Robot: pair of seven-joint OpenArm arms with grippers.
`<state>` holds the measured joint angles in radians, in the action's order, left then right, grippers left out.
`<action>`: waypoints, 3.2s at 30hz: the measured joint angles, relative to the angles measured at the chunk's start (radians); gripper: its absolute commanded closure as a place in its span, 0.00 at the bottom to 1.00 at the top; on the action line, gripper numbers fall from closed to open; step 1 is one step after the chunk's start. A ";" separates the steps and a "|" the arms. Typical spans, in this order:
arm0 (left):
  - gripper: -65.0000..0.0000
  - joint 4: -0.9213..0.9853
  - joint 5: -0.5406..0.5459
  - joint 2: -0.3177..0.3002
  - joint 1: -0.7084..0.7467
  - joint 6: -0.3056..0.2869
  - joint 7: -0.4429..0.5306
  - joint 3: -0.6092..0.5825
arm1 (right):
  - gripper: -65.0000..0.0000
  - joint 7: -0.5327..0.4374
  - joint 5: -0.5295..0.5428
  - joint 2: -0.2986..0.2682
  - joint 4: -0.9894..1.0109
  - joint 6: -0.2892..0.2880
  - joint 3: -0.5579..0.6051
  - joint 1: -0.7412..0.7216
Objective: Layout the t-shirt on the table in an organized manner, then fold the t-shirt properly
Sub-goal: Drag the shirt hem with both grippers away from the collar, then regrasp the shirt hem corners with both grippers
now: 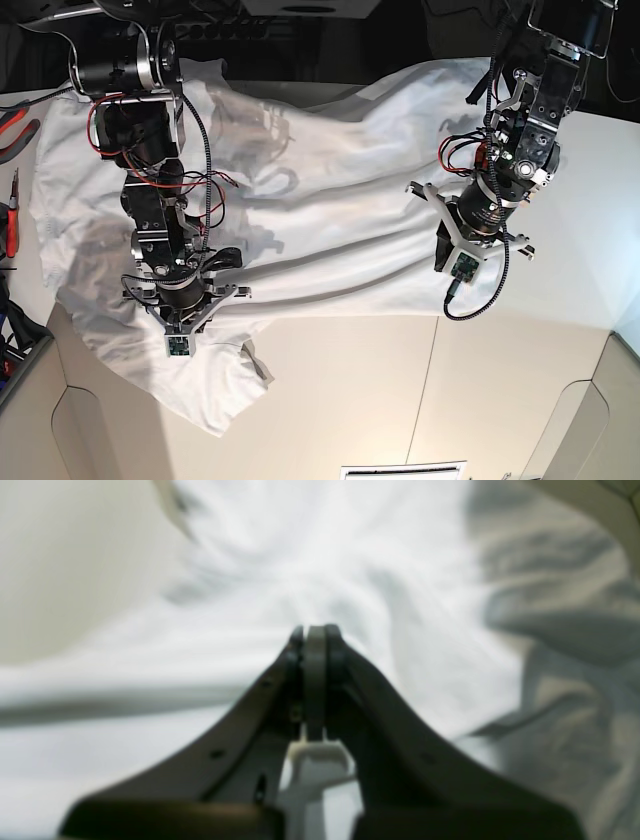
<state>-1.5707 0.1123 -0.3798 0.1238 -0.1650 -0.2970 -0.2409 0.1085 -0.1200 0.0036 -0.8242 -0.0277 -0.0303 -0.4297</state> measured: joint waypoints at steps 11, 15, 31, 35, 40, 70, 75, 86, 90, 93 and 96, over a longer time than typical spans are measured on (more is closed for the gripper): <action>1.00 0.251 0.000 0.011 -0.163 -0.001 0.034 0.000 | 1.00 -0.080 0.024 -0.004 0.105 -0.072 0.000 -0.118; 1.00 0.367 0.001 0.011 -0.215 -0.001 0.032 0.000 | 1.00 -0.153 0.016 -0.003 0.308 -0.140 0.000 -0.216; 1.00 0.457 0.071 0.019 -0.249 0.069 -0.076 0.001 | 1.00 -0.186 -0.143 -0.047 0.581 -0.026 0.000 -0.292; 1.00 0.455 0.067 0.018 -0.237 0.076 -0.083 0.001 | 1.00 -0.175 -0.143 -0.106 0.581 0.006 -0.018 -0.293; 1.00 0.452 0.061 0.017 -0.215 0.079 -0.066 0.003 | 1.00 -0.174 -0.140 -0.134 0.583 0.004 -0.062 -0.293; 1.00 0.464 0.144 -0.022 -0.510 -0.016 -0.168 0.000 | 1.00 -0.064 -0.024 -0.183 0.235 -0.050 -0.085 -0.299; 1.00 0.348 0.280 -0.053 -0.500 -0.154 -0.377 0.000 | 1.00 0.190 0.029 -0.209 -0.049 -0.069 -0.085 -0.176; 1.00 0.257 0.413 -0.056 -0.315 -0.230 -0.495 0.000 | 1.00 0.593 0.051 -0.252 -0.463 -0.167 -0.084 0.119; 1.00 0.257 0.344 -0.056 -0.244 -0.232 -0.411 0.000 | 1.00 0.546 0.134 -0.248 -0.460 -0.167 -0.084 0.214; 1.00 0.268 0.255 -0.051 -0.208 -0.220 -0.326 0.000 | 1.00 0.473 0.136 -0.230 -0.452 -0.167 -0.084 0.275; 1.00 0.288 0.207 -0.025 -0.210 -0.172 -0.300 0.000 | 1.00 0.457 0.140 -0.219 -0.415 -0.167 -0.083 0.299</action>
<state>-1.2831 0.3191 -0.4049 -0.0864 -0.3370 -0.5972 -0.2405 0.5652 0.0204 -0.2157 -1.2392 -0.1947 -0.1135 -0.1310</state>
